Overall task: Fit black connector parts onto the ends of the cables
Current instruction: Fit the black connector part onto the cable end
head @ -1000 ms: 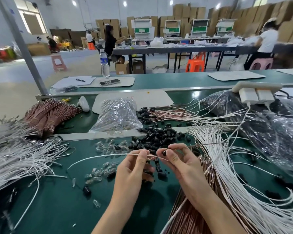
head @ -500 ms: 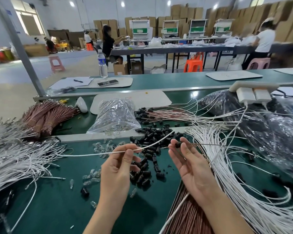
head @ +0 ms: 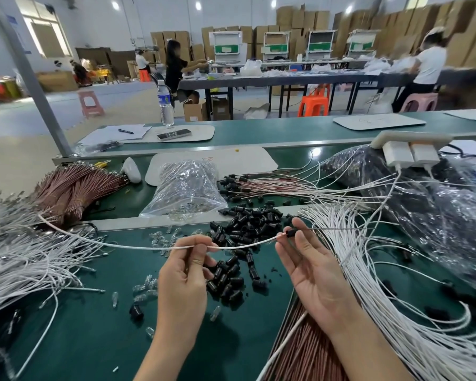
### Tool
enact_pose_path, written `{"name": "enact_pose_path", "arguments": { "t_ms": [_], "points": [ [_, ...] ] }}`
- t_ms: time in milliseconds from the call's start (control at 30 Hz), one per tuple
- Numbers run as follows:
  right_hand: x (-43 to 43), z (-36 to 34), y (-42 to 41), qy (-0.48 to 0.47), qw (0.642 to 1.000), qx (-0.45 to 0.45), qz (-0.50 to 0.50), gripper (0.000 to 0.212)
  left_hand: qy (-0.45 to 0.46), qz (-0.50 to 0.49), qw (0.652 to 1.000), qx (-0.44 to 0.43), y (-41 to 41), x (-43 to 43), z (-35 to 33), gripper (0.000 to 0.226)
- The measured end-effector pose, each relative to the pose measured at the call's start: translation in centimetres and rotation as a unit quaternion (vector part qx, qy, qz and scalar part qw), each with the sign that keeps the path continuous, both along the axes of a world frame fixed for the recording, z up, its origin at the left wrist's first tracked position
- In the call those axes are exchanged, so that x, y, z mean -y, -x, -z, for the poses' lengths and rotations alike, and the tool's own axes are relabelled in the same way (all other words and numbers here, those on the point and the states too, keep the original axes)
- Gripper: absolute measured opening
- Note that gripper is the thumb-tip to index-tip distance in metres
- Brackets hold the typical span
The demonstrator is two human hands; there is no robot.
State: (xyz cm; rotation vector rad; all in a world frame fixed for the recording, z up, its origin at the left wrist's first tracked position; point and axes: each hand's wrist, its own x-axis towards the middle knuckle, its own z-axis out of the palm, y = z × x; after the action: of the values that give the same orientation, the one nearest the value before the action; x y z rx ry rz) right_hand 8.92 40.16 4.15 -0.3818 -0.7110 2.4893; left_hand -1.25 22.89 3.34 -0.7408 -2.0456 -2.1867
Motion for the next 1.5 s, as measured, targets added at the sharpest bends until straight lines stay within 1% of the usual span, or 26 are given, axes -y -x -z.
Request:
{"name": "enact_pose_path", "arguments": {
  "t_ms": [100,233,333,467,600,767,833,967,1033,1133,1200,1300,1400,1500],
  "points": [
    [0.2,-0.1,0.1,-0.014,1.0,0.013,-0.001,0.021,0.004,0.001,1.0,-0.004,0.0,0.0,0.1,0.04],
    [0.4,0.0,0.2,-0.035,0.999,0.026,-0.004,0.024,0.007,-0.001,1.0,-0.012,-0.1,0.0,0.1,0.039],
    [0.4,0.1,0.3,-0.049,0.998,0.033,-0.006,0.025,0.009,-0.002,1.0,-0.023,-0.3,-0.1,0.1,0.034],
    [0.3,0.2,0.3,-0.028,0.999,0.026,-0.004,0.024,-0.022,-0.005,1.0,-0.02,-0.7,-0.1,-0.1,0.02],
    [0.3,0.2,0.2,-0.002,1.0,0.014,-0.003,0.021,-0.041,0.0,0.999,-0.003,-0.9,-0.1,-0.3,0.021],
    [0.2,0.3,0.2,0.002,1.0,0.022,-0.01,0.016,-0.053,0.026,0.998,0.018,-1.4,-0.3,-0.3,0.022],
    [0.2,0.3,0.2,-0.011,0.999,0.023,-0.023,0.016,-0.069,0.023,0.997,0.033,-1.3,-0.4,-0.4,0.021],
    [0.6,0.4,0.4,-0.036,0.998,0.033,-0.042,0.025,-0.099,0.001,0.992,0.074,-0.9,-0.4,-0.6,0.017],
    [0.6,0.5,0.4,-0.041,0.998,0.035,-0.041,0.022,-0.101,-0.007,0.992,0.077,-0.9,-0.4,-0.6,0.016],
    [0.5,0.5,0.4,-0.046,0.998,0.035,-0.029,0.017,-0.096,0.0,0.991,0.09,-1.1,-0.5,-0.4,0.016],
    [0.5,0.5,0.4,-0.055,0.997,0.041,-0.02,0.018,-0.089,0.021,0.989,0.12,-1.0,-0.6,-0.4,0.017],
    [1.1,0.6,0.6,-0.098,0.993,0.055,-0.021,0.024,-0.067,0.057,0.985,0.152,-0.9,-0.7,-0.3,0.021],
    [1.7,0.6,0.8,-0.152,0.986,0.067,-0.024,0.024,-0.047,0.075,0.985,0.148,-1.1,-0.8,-0.2,0.02],
    [2.0,0.6,0.8,-0.186,0.98,0.069,-0.028,0.025,-0.039,0.081,0.985,0.145,-1.3,-0.9,0.0,0.021]
  ]
}}
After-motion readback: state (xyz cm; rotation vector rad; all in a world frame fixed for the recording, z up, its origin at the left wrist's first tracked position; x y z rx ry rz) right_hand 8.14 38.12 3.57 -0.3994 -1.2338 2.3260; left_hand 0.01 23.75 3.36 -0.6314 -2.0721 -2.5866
